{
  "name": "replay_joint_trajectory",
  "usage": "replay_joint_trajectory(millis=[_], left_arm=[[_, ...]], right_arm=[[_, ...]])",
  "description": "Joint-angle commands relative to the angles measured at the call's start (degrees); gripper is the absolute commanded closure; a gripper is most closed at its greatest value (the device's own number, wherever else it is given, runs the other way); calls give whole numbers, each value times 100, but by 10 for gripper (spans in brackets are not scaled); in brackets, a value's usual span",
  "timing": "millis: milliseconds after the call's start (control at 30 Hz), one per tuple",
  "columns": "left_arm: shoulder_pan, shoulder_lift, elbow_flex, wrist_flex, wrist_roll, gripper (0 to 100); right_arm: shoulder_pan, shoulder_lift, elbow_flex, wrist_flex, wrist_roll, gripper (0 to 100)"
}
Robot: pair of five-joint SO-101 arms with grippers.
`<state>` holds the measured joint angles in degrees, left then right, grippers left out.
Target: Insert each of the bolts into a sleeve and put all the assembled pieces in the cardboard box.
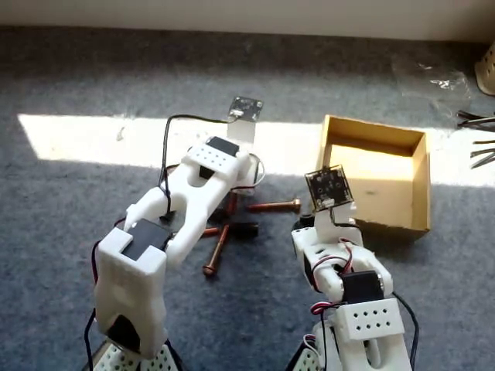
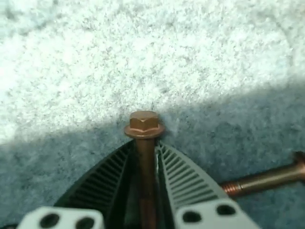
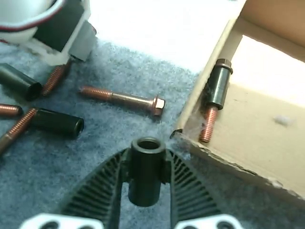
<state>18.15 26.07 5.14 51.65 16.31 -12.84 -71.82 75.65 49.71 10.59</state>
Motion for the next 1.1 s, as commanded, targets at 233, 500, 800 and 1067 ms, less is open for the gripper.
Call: replay_joint_trajectory(millis=[233, 500, 800, 1067], left_arm=[[-31, 48, -479, 765, -721, 985], [-40, 57, -470, 765, -721, 857], [-66, 57, -479, 695, -738, 854], [-22, 57, -462, 431, -738, 855]], right_arm=[[4, -110, -31, -171, 70, 993], [4, -110, -31, -171, 70, 993], [4, -110, -31, -171, 70, 993], [4, -110, -31, -171, 70, 993]])
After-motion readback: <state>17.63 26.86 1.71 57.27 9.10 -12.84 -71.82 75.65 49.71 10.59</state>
